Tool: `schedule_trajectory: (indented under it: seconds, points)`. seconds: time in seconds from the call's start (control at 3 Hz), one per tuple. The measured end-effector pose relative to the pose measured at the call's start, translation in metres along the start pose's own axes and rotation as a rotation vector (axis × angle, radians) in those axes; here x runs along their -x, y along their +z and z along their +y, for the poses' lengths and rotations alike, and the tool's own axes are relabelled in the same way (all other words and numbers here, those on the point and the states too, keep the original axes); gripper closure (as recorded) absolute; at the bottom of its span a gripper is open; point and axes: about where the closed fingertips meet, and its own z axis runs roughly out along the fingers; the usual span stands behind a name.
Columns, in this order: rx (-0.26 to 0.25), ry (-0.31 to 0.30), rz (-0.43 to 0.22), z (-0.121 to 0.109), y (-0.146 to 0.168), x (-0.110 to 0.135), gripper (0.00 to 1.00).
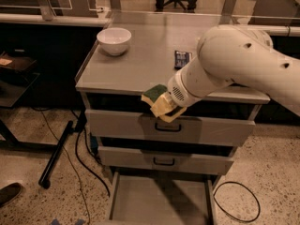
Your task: Place sponge into bottom drawer
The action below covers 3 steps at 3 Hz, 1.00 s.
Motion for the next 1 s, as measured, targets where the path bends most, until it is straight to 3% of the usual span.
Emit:
schedule_trajectory:
  seconds: [0.33,0.67,1.0]
  points:
    - [0.021,0.029,0.012,0.022,-0.004,-0.027,1.00]
    - [0.082,0.048,0.011,0.061,-0.008,-0.055,1.00]
    - [0.081,0.047,0.011,0.061,-0.007,-0.054,1.00]
